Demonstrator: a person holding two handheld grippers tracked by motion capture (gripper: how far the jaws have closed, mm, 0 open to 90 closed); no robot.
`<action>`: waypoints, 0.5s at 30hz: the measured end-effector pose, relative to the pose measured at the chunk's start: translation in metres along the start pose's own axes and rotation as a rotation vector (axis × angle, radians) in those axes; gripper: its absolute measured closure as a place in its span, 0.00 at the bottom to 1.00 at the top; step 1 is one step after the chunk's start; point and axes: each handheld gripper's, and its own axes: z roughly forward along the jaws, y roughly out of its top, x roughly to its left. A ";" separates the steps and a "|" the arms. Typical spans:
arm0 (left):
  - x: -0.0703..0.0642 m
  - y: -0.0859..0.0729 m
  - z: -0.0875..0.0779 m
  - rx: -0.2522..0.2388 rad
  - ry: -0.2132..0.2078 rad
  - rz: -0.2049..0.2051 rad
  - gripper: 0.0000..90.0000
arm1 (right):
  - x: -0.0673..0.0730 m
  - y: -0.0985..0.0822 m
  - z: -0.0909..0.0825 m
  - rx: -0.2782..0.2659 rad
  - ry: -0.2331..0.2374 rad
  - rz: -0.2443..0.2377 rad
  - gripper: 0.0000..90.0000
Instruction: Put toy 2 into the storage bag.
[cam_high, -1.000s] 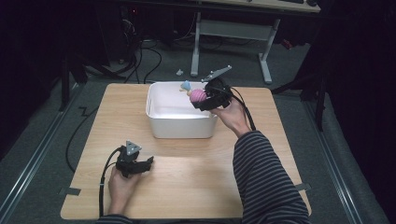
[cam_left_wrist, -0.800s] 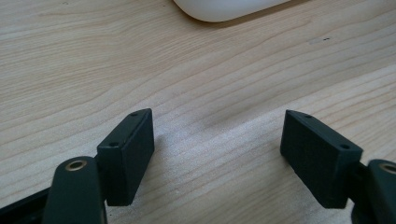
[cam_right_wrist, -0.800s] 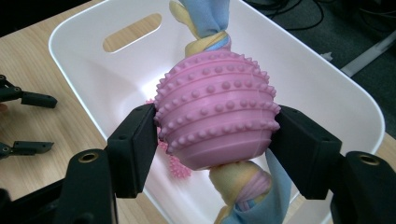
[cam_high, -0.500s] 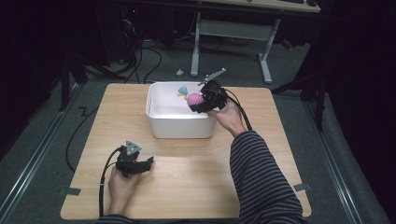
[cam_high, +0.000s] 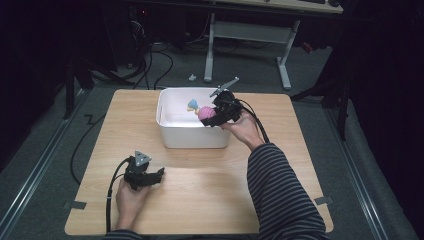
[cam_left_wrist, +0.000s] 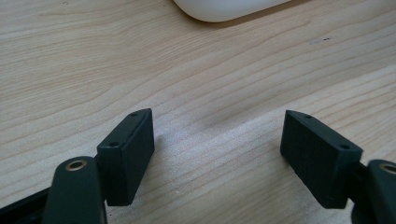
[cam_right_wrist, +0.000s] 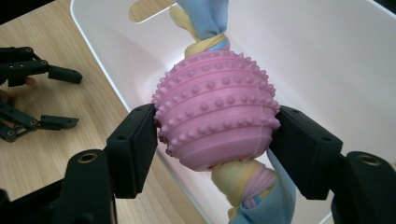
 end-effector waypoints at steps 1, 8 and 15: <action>0.000 0.000 0.000 0.000 0.000 -0.001 0.29 | 0.000 0.000 0.000 -0.002 0.003 -0.008 0.37; 0.000 0.000 0.000 -0.001 0.000 -0.002 0.29 | 0.003 0.000 0.002 0.011 0.019 -0.009 0.36; 0.000 0.000 0.000 -0.001 0.000 -0.001 0.29 | 0.003 -0.001 -0.002 -0.021 0.020 -0.012 0.33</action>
